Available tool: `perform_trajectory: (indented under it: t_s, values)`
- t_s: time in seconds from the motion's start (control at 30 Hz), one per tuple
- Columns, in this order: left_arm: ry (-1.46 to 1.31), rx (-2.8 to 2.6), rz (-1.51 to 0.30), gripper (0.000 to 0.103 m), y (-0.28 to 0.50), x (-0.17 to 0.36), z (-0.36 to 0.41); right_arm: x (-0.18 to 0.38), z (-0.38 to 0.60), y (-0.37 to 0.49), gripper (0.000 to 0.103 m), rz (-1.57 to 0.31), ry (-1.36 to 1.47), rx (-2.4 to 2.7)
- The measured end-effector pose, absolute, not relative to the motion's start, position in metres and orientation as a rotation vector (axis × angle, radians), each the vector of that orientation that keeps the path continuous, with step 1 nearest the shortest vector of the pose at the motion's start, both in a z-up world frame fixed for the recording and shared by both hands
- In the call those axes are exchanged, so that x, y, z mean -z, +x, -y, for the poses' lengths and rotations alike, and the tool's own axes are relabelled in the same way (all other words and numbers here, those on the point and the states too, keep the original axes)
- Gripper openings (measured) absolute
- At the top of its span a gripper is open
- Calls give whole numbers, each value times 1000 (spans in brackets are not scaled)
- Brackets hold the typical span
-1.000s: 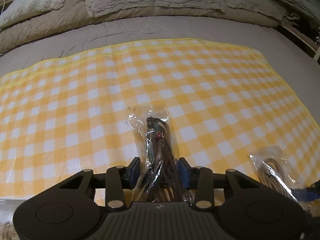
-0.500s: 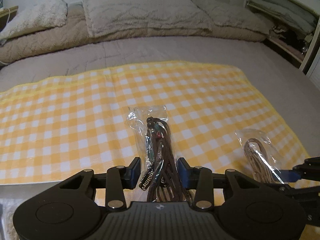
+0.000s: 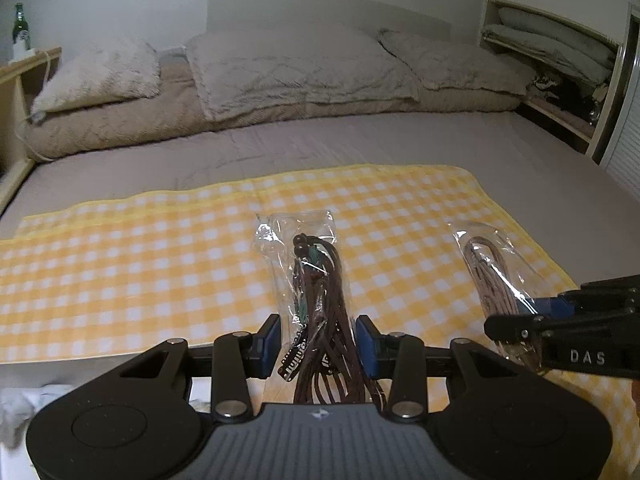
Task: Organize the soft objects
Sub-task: 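Carry the dark cable bag to the box with the left gripper while the right carries the tan bag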
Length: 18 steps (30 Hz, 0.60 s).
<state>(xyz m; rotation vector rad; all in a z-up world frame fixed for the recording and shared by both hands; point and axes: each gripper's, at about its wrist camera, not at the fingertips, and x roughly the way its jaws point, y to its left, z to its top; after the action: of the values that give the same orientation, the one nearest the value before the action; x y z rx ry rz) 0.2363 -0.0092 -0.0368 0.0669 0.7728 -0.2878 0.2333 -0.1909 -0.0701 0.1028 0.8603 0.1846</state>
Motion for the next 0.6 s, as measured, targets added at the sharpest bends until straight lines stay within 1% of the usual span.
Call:
perform_trajectory:
  t_s: [0.2, 0.6]
  values:
    - [49, 252, -761, 41, 211, 21, -25, 58, 170, 225, 31, -837, 129, -222]
    - [8, 146, -751, 42, 166, 8, -107, 42, 105, 212, 31, -835, 156, -346]
